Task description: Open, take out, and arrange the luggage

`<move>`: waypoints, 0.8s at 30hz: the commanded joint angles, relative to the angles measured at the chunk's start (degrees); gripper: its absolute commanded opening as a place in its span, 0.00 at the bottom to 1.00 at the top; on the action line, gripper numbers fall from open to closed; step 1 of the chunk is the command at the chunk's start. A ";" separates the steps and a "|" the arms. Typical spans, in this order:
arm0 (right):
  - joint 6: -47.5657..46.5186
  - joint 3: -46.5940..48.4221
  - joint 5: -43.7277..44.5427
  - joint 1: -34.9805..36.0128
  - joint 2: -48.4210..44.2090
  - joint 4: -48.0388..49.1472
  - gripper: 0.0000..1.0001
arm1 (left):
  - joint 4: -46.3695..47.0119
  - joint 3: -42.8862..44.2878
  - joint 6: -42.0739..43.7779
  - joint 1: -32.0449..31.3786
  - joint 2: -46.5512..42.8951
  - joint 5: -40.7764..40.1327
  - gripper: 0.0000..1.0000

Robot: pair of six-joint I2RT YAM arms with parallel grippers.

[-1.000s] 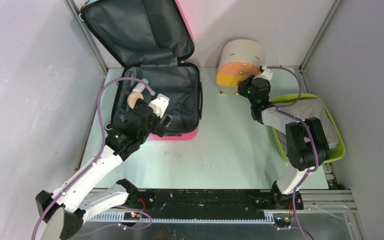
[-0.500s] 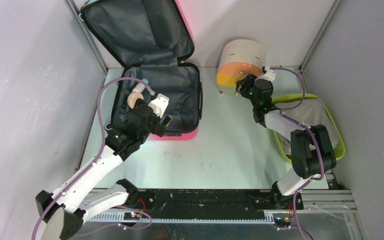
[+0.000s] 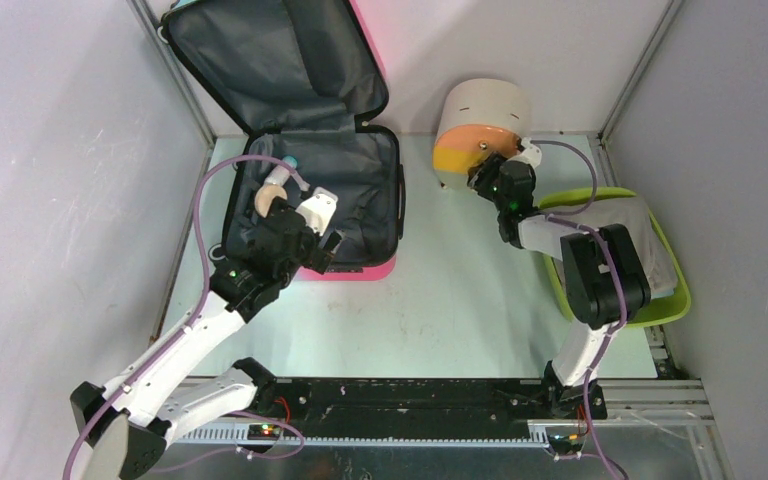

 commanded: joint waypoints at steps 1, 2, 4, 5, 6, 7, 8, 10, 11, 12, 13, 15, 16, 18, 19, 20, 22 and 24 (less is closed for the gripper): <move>0.73 3.46 0.73 -0.09 1.19 5.73 0.51 | 0.90 1.17 -1.17 -0.06 -1.65 0.52 1.00; 0.77 3.62 0.84 -0.01 1.51 5.94 0.51 | 0.88 1.16 -1.28 -0.06 -1.66 0.67 1.00; 0.94 3.78 1.17 0.08 1.78 6.91 0.51 | 0.90 1.16 -1.25 -0.06 -1.71 0.74 1.00; 0.97 3.80 1.26 0.14 1.87 7.19 0.51 | 0.92 1.16 -1.30 -0.06 -1.74 0.70 1.00; 0.97 3.97 1.50 0.16 2.09 7.46 0.51 | 0.95 1.16 -1.31 -0.02 -1.74 0.74 1.00; 0.89 4.16 1.60 0.13 2.20 7.42 0.51 | 0.95 1.16 -1.32 -0.05 -1.75 0.70 1.00; 0.80 4.68 1.62 0.16 2.40 6.97 0.51 | 1.01 1.14 -1.27 -0.06 -1.75 0.74 1.00; 0.64 5.29 1.56 0.04 2.68 6.34 0.50 | 0.99 1.14 -1.29 -0.04 -1.69 0.68 1.00; 0.63 5.35 1.54 0.09 2.78 6.25 0.46 | 0.99 1.15 -1.24 -0.05 -1.65 0.56 1.00; 0.63 5.39 1.53 0.14 2.72 6.11 0.43 | 1.01 1.07 -1.25 -0.06 -1.65 0.43 1.00; 0.56 5.40 1.44 0.12 2.68 5.95 0.35 | 1.02 1.07 -1.23 -0.06 -1.59 0.28 1.00; 0.63 5.40 1.50 0.27 2.23 4.74 0.25 | 1.12 0.90 -1.17 -0.06 -1.51 0.12 1.00; 0.76 5.38 1.47 0.37 1.92 3.49 0.23 | 1.12 0.90 -1.17 -0.06 -1.38 0.08 1.00; 0.58 5.30 1.65 0.78 0.99 1.81 0.19 | 1.09 0.90 -1.15 -0.06 -1.02 -0.33 1.00; 0.38 5.27 1.47 1.18 0.31 1.30 0.18 | 1.09 0.74 -1.16 -0.06 -0.95 -0.62 1.00; -0.29 5.21 1.37 1.48 -0.14 0.50 0.18 | 1.10 0.69 -1.12 -0.06 -0.76 -0.81 1.00; -1.13 4.27 1.35 2.66 -1.72 -0.18 0.17 | 1.32 0.39 -0.88 -0.06 -0.57 -2.17 1.00; -1.36 2.58 1.74 3.53 -4.23 -0.35 0.17 | 1.72 0.11 -0.70 -0.06 -0.54 -3.52 1.00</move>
